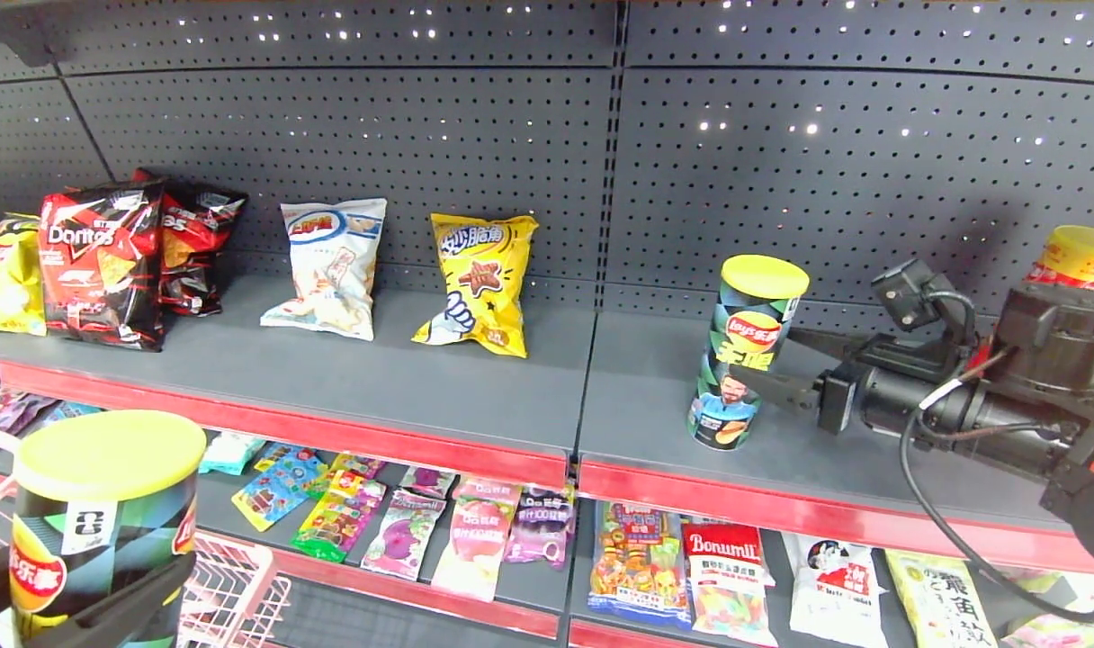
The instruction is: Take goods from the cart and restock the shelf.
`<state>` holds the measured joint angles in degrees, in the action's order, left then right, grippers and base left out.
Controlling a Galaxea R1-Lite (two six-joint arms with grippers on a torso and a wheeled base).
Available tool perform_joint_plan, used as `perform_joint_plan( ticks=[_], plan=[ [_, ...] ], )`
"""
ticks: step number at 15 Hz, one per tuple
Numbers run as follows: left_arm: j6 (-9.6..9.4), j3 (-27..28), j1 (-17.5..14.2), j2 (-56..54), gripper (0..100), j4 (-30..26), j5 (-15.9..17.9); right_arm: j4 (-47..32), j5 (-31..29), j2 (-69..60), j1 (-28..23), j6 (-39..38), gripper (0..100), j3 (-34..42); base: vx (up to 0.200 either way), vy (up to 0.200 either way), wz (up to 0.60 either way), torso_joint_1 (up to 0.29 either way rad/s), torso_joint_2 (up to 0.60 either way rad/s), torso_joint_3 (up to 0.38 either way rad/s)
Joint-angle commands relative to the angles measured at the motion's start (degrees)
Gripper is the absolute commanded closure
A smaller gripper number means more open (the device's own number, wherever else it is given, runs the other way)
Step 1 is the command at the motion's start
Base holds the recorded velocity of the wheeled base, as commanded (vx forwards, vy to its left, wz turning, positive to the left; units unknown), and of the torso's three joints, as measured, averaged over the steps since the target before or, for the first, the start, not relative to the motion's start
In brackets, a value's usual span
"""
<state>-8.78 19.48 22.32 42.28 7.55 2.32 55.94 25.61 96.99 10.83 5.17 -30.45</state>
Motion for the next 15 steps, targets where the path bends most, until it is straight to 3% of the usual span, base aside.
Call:
perform_joint_plan(
  ticks=[1,9,12,15],
  plan=[
    [-0.01,0.0,0.0,-0.1,100,0.1,0.0,0.0,0.1,-2.9,-0.6,0.0,0,3.4,0.0,0.0,0.0,0.0,0.0,0.0],
    [-0.19,1.0,0.0,0.3,100,0.2,0.3,-0.1,-0.1,-17.8,-4.5,-2.2,0,18.1,0.0,0.0,0.0,0.0,0.0,0.0],
    [-1.07,5.8,0.1,3.6,100,0.2,0.2,-0.9,-0.7,-26.7,-8.5,-1.0,0,23.7,0.0,0.0,0.0,0.0,0.0,0.0],
    [-1.15,10.1,0.2,6.7,100,0.3,0.3,-1.0,-0.7,-29.8,-14.6,0.2,0,23.2,0.0,0.0,0.0,0.0,0.0,0.0]
  ],
)
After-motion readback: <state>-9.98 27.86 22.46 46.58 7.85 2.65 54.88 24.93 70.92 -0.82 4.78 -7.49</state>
